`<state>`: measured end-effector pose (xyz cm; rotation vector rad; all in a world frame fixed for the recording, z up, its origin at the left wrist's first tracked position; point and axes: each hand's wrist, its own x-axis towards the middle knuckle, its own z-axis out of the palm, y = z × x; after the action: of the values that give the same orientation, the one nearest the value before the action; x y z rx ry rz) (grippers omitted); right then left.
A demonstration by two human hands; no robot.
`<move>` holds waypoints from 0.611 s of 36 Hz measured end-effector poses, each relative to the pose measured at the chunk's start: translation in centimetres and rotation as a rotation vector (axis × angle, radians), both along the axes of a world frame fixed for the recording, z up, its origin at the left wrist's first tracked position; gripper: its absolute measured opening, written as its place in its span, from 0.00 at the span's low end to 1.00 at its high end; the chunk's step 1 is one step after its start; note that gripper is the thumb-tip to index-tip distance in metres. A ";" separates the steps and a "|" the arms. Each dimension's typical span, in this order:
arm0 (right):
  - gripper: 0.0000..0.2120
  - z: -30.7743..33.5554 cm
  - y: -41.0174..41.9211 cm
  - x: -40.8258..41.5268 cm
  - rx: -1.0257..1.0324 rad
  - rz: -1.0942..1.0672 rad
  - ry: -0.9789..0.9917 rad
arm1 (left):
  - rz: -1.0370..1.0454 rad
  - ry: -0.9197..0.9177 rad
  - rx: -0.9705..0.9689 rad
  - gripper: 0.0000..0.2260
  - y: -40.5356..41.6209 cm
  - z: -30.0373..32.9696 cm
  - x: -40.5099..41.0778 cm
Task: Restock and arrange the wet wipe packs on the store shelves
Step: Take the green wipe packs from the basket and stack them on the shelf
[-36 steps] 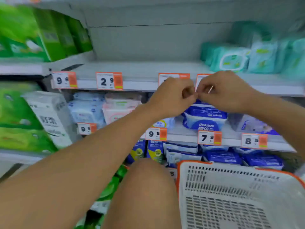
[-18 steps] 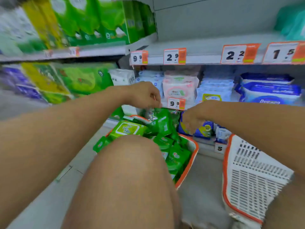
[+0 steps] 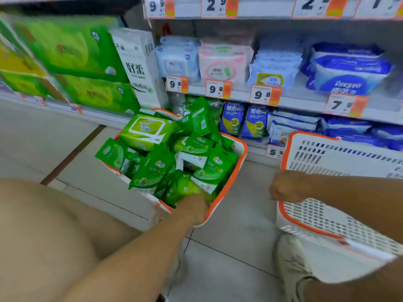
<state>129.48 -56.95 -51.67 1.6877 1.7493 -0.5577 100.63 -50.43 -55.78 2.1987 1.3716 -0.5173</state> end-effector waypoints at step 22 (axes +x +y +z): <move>0.10 -4.1 6.0 -9.4 0.433 -1.540 0.939 | -0.089 -0.216 -0.046 0.19 -0.1 -2.2 7.9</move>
<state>120.06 -50.98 -55.79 3.2608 0.5748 -1.9322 108.50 -50.58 -57.94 2.2128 1.1430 -0.3281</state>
